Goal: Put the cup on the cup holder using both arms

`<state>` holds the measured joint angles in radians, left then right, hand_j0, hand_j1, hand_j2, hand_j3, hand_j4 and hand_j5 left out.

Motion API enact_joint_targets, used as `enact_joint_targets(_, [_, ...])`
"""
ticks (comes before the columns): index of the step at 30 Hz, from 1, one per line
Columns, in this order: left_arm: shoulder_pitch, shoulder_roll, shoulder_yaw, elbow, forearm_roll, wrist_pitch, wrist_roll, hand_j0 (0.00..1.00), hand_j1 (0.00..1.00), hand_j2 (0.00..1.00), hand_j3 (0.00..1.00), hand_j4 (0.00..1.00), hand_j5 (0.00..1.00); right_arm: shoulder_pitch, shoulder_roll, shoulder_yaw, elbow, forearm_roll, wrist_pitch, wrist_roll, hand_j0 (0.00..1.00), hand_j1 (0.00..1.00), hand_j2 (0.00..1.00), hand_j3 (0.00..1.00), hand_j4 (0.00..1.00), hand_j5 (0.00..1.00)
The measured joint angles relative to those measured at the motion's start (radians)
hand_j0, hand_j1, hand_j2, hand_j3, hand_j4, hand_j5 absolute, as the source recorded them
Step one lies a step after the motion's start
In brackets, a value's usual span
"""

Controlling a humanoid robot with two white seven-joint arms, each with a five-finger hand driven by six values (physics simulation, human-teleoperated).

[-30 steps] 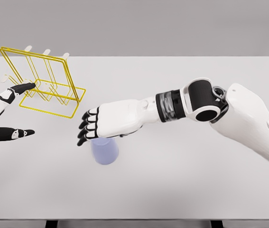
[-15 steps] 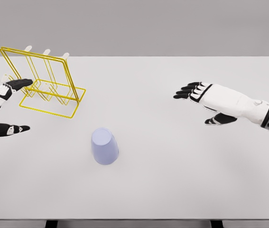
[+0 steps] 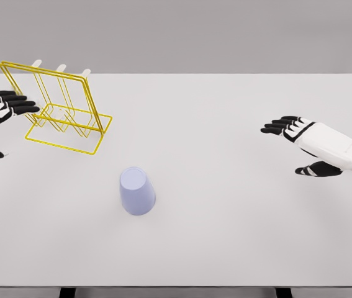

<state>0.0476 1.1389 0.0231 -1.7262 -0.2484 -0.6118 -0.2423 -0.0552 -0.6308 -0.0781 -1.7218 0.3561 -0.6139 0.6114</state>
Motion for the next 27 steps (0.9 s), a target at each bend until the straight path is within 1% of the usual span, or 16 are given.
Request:
enact_joint_targets(3, [-0.002,0.059,-0.020,-0.004,0.050,0.000,-0.091,1.00,1.00,1.00,1.00,1.00,1.00,0.006,0.002,-0.005,-0.004,0.001,0.000,0.000,1.00,1.00,1.00,1.00,1.00,1.00])
enact_joint_targets(6, [-0.001,0.079,-0.093,-0.004,0.083,-0.001,-0.142,1.00,1.00,1.00,1.00,1.00,1.00,0.018,0.009,-0.025,-0.004,0.001,0.000,0.000,1.00,1.00,1.00,1.00,1.00,1.00])
enact_joint_targets(8, [-0.002,0.077,-0.136,-0.002,0.094,-0.001,-0.157,1.00,1.00,1.00,1.00,1.00,1.00,0.057,0.033,-0.081,-0.005,0.002,-0.001,0.000,1.00,1.00,1.00,1.00,1.00,1.00])
enact_joint_targets(10, [-0.009,0.074,-0.160,0.001,0.100,-0.001,-0.164,1.00,1.00,1.00,1.00,1.00,1.00,0.086,0.048,-0.141,-0.010,0.002,-0.001,0.000,1.00,1.00,1.00,1.00,1.00,1.00])
enact_joint_targets(12, [-0.054,0.074,-0.173,0.003,0.105,-0.001,-0.168,1.00,1.00,1.00,1.00,1.00,1.00,0.120,0.051,-0.187,-0.020,0.001,0.000,0.000,1.00,1.00,1.00,1.00,1.00,1.00])
enact_joint_targets(13, [-0.071,0.075,-0.177,0.003,0.110,-0.001,-0.169,1.00,1.00,1.00,1.00,1.00,1.00,0.130,0.045,-0.202,-0.023,0.000,0.000,0.000,1.00,1.00,1.00,1.00,1.00,1.00])
enact_joint_targets(14, [-0.090,0.076,-0.180,0.003,0.116,-0.001,-0.170,1.00,1.00,1.00,1.00,1.00,1.00,0.158,0.032,-0.213,-0.026,0.000,-0.001,0.000,1.00,1.00,1.00,1.00,1.00,1.00])
enact_joint_targets(16, [-0.112,0.084,-0.183,0.001,0.134,-0.001,-0.171,1.00,1.00,1.00,1.00,1.00,1.00,0.166,-0.001,-0.226,-0.029,-0.001,0.000,0.000,1.00,1.00,1.00,1.00,1.00,1.00])
enact_joint_targets(18, [-0.114,0.104,-0.185,-0.003,0.159,-0.001,-0.172,1.00,1.00,1.00,1.00,1.00,1.00,0.167,-0.021,-0.229,-0.031,-0.002,0.000,0.000,1.00,1.00,1.00,1.00,1.00,1.00])
enact_joint_targets(21, [-0.115,0.129,-0.189,-0.009,0.193,-0.001,-0.173,1.00,1.00,1.00,1.00,1.00,1.00,0.169,-0.058,-0.203,-0.032,-0.002,0.000,0.000,1.00,1.00,1.00,1.00,1.00,1.00])
enact_joint_targets(24, [-0.117,0.117,-0.201,-0.012,0.184,-0.001,-0.174,1.00,1.00,1.00,1.00,1.00,1.00,0.172,-0.078,-0.185,-0.032,-0.002,0.000,0.000,1.00,1.00,1.00,1.00,1.00,1.00])
enact_joint_targets(27, [-0.156,0.064,-0.206,-0.010,0.139,-0.001,-0.174,1.00,1.00,1.00,1.00,1.00,1.00,0.170,-0.105,-0.163,-0.032,-0.002,0.000,0.000,1.00,1.00,1.00,1.00,1.00,1.00])
